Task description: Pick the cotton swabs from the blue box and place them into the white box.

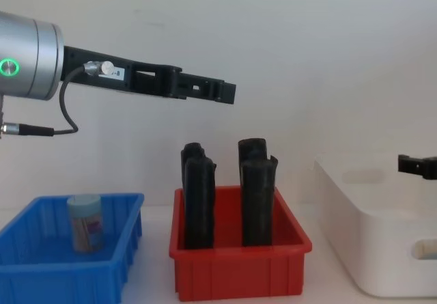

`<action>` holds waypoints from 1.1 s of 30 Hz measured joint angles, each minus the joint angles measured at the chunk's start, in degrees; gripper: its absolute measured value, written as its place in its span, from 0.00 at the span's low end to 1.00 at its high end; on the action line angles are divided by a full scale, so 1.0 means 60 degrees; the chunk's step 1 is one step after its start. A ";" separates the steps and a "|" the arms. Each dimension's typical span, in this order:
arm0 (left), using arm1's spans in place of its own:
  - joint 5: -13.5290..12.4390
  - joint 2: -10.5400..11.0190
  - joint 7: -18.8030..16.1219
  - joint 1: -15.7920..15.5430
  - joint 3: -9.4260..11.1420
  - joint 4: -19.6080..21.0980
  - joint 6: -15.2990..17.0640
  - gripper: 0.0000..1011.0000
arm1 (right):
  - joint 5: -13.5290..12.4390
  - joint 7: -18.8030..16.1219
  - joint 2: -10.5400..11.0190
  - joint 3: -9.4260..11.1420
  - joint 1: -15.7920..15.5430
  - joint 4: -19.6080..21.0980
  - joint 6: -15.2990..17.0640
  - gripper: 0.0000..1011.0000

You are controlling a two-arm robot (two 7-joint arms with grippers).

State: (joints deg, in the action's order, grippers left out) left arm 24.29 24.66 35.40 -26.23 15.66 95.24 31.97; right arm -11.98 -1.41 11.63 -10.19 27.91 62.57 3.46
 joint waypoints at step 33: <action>-0.0828 -0.0181 -0.2256 0.0826 0.0672 -0.0138 -0.2022 0.99 | -0.0320 -0.0106 0.0493 -0.0128 -0.1825 0.2551 -0.0243 0.99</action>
State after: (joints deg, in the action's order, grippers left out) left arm 19.32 23.58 21.87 -21.27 19.69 94.41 19.84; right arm -13.89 -2.05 14.58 -10.96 16.96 77.88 2.00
